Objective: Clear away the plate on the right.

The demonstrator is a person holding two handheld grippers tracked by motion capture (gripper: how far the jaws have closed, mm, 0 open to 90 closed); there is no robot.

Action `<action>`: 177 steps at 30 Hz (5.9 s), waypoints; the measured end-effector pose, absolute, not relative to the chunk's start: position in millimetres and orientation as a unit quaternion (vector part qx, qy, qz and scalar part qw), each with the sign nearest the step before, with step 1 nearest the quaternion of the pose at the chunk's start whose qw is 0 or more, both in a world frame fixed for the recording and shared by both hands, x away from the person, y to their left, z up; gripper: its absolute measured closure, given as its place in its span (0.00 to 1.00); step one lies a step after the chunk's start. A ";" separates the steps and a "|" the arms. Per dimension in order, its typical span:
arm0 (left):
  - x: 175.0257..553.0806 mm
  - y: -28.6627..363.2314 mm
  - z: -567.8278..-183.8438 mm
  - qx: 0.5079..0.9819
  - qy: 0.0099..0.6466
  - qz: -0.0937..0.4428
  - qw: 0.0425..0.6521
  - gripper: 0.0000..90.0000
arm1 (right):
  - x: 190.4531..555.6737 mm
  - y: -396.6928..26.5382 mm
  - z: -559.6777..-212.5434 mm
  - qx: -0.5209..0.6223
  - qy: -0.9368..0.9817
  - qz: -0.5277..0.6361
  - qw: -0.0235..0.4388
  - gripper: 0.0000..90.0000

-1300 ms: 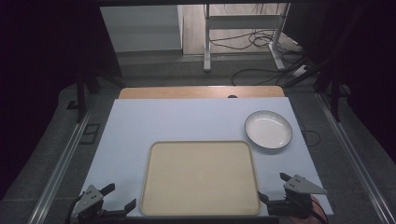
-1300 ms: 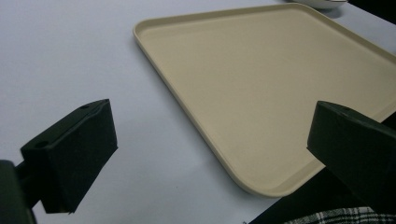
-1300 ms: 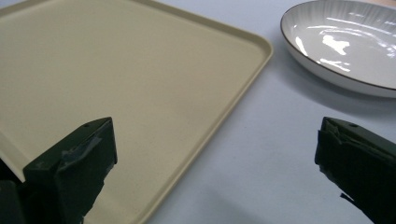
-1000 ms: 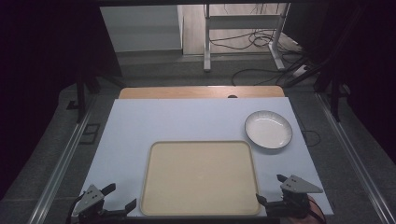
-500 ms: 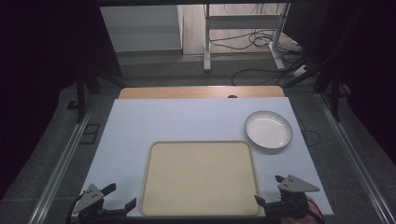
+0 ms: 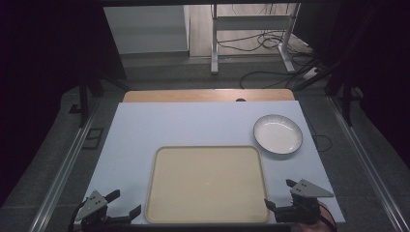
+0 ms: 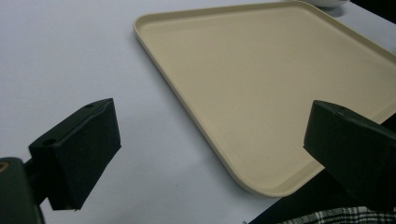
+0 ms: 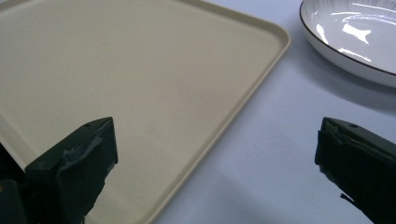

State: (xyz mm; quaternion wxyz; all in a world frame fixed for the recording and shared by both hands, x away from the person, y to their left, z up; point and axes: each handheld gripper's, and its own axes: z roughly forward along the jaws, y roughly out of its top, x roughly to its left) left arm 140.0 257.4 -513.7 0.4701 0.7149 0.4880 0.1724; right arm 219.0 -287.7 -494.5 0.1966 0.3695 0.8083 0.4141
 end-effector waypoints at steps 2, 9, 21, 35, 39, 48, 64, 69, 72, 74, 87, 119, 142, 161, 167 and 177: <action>140.0 257.4 -513.7 0.715 0.488 0.173 0.470 0.04 | 220.7 -287.6 -494.4 0.370 0.808 0.412 0.201 0.00; 140.3 257.5 -513.8 0.715 0.489 0.172 0.470 0.04 | 227.5 -288.6 -494.6 0.364 0.813 0.404 0.209 0.00; 140.5 257.5 -513.8 0.715 0.490 0.172 0.469 0.04 | 240.8 -286.8 -495.9 0.370 0.813 0.400 0.207 0.02; 141.0 257.0 -514.0 0.715 0.491 0.172 0.467 0.04 | 255.0 -284.5 -498.7 0.378 0.804 0.406 0.212 0.02; 141.0 257.2 -514.0 0.715 0.491 0.171 0.467 0.04 | 259.1 -283.3 -500.1 0.387 0.805 0.398 0.210 0.02; 141.2 257.0 -514.1 0.715 0.492 0.172 0.467 0.04 | 267.5 -281.9 -499.9 0.401 0.800 0.394 0.212 0.01; 141.5 256.7 -514.2 0.715 0.491 0.172 0.466 0.05 | 283.4 -271.7 -498.6 0.401 0.809 0.360 0.236 0.00; 141.6 257.0 -514.2 0.717 0.491 0.172 0.465 0.05 | 289.4 -269.1 -498.0 0.400 0.814 0.334 0.256 0.02; 141.7 257.0 -514.2 0.717 0.491 0.171 0.465 0.05 | 291.2 -270.3 -497.4 0.402 0.814 0.329 0.260 0.03; 141.8 256.9 -514.2 0.717 0.491 0.171 0.464 0.05 | 293.0 -271.8 -495.8 0.400 0.812 0.328 0.272 0.07; 142.4 256.7 -514.3 0.717 0.492 0.170 0.463 0.05 | 303.2 -266.8 -492.7 0.360 0.831 0.255 0.339 0.31; 142.5 257.1 -514.4 0.715 0.494 0.170 0.465 0.05 | 323.3 -244.9 -507.3 0.220 0.858 0.114 0.450 0.47; 142.6 257.1 -514.4 0.716 0.493 0.170 0.464 0.05 | 337.8 -237.1 -529.3 0.139 0.860 0.003 0.492 0.63; 142.5 257.2 -514.4 0.715 0.493 0.170 0.465 0.05 | 347.2 -225.2 -542.5 0.080 0.872 -0.085 0.476 0.88; 142.5 257.3 -514.4 0.715 0.493 0.169 0.466 0.05 | 344.5 -227.4 -543.1 0.072 0.863 -0.086 0.493 0.88; 143.0 257.2 -514.3 0.715 0.493 0.169 0.466 0.05 | 335.2 -224.7 -530.8 0.070 0.863 -0.074 0.496 0.87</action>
